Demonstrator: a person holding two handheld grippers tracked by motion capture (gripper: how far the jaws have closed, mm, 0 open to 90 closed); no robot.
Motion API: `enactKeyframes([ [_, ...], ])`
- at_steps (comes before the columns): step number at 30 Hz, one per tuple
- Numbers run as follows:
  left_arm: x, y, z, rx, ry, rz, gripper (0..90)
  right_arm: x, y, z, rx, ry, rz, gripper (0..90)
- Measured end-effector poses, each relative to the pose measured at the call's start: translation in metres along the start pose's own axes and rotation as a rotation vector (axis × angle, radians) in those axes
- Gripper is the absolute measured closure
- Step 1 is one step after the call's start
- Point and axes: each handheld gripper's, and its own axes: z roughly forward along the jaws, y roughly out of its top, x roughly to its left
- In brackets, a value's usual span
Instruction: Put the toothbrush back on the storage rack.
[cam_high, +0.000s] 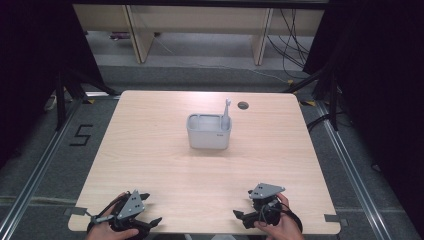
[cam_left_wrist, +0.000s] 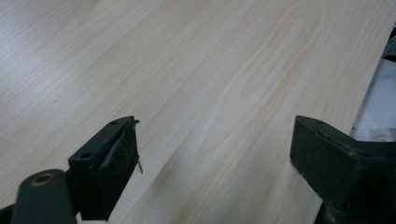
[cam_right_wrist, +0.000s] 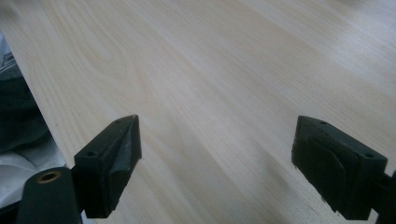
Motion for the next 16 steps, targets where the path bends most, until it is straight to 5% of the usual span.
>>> enactKeyframes([
  [16,0.0001,-0.0002,0.0003,-0.005,0.000,0.001,14.8,-0.0002,-0.0001,-0.0003,0.005,-0.006,-0.017,16.7],
])
